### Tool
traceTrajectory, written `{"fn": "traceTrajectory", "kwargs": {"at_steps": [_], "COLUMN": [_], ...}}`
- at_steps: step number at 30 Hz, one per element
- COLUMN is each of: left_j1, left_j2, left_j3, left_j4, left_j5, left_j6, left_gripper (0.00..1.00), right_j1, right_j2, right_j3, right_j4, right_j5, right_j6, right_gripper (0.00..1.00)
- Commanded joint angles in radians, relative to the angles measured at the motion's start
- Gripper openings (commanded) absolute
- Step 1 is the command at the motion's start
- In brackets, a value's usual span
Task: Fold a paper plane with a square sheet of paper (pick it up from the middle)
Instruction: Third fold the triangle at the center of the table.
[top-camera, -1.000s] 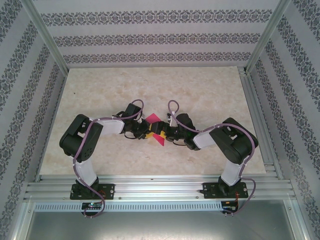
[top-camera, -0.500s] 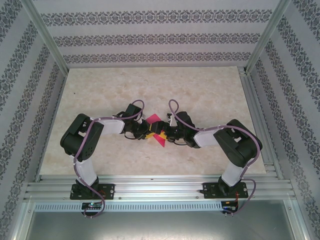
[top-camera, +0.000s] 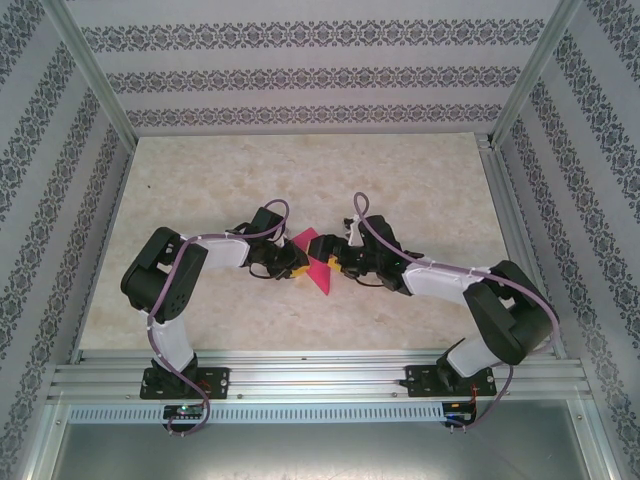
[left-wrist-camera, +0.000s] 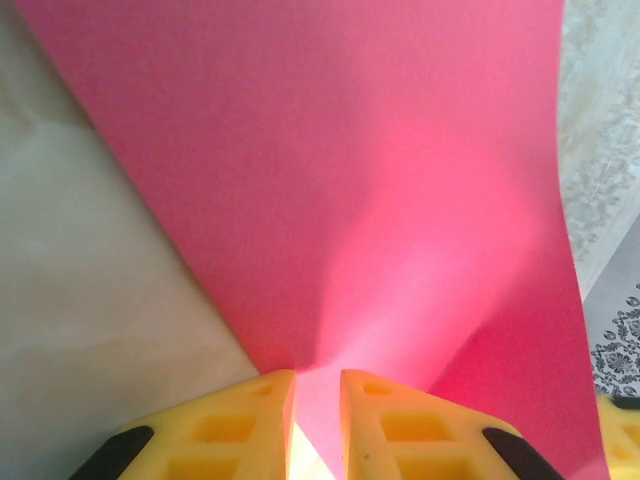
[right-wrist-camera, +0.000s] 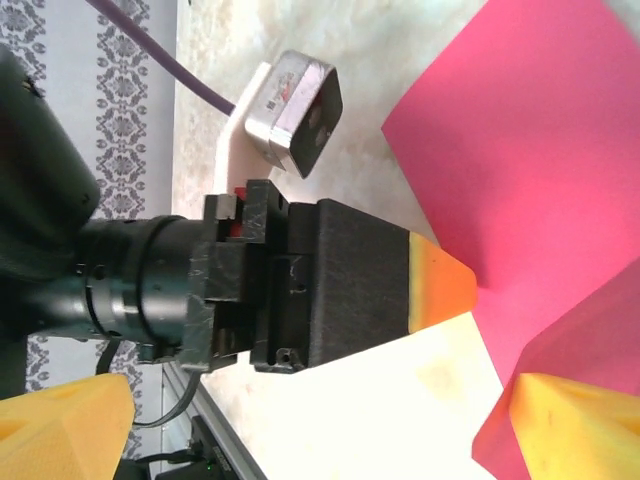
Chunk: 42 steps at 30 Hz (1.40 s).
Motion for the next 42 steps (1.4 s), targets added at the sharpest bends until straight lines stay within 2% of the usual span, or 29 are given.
{"fn": "traceTrajectory", "kwargs": {"at_steps": [1,3,10,14,16,20,22,26,32,38,42], "left_j1": [-0.017,-0.016,-0.017,-0.017,-0.017,-0.018,-0.016,-0.016,-0.017,-0.017,-0.018], "left_j2": [0.059,0.059,0.058,0.058,0.058,0.057,0.055,0.054,0.052,0.052,0.050], "left_j3": [-0.002,-0.002,-0.005,-0.010,-0.008,-0.008,-0.008,-0.007,-0.008,-0.010,-0.009], "left_j4": [-0.066,-0.069,-0.057,-0.049,-0.050,-0.049,-0.047,-0.046,-0.045,-0.044,-0.046], "left_j5": [-0.068,-0.068,-0.067,-0.068,-0.065,-0.065,-0.066,-0.064,-0.068,-0.067,-0.069], "left_j6": [0.032,0.033,0.033,0.027,0.030,0.030,0.029,0.029,0.027,0.029,0.028], "left_gripper": [0.22,0.22,0.22,0.21,0.21,0.21,0.21,0.21,0.21,0.20,0.20], "right_j1": [-0.008,-0.007,0.019,0.025,0.028,0.036,0.041,0.049,0.052,0.054,0.055], "right_j2": [-0.042,-0.035,-0.012,0.012,0.019,0.033,0.049,0.090,0.141,0.194,0.189], "right_j3": [-0.002,0.000,0.046,0.058,0.061,0.084,0.102,0.135,0.155,0.133,0.129], "right_j4": [-0.151,-0.179,-0.332,-0.328,-0.324,-0.339,-0.337,-0.330,-0.311,-0.188,-0.176], "right_j5": [0.075,0.078,0.157,0.167,0.177,0.193,0.183,0.149,0.129,0.065,0.045], "right_j6": [-0.058,-0.065,-0.129,-0.116,-0.115,-0.117,-0.126,-0.137,-0.128,-0.086,-0.088], "right_gripper": [0.93,0.85,0.75,0.57,0.40,0.34,0.26,0.27,0.35,0.37,0.41]}}
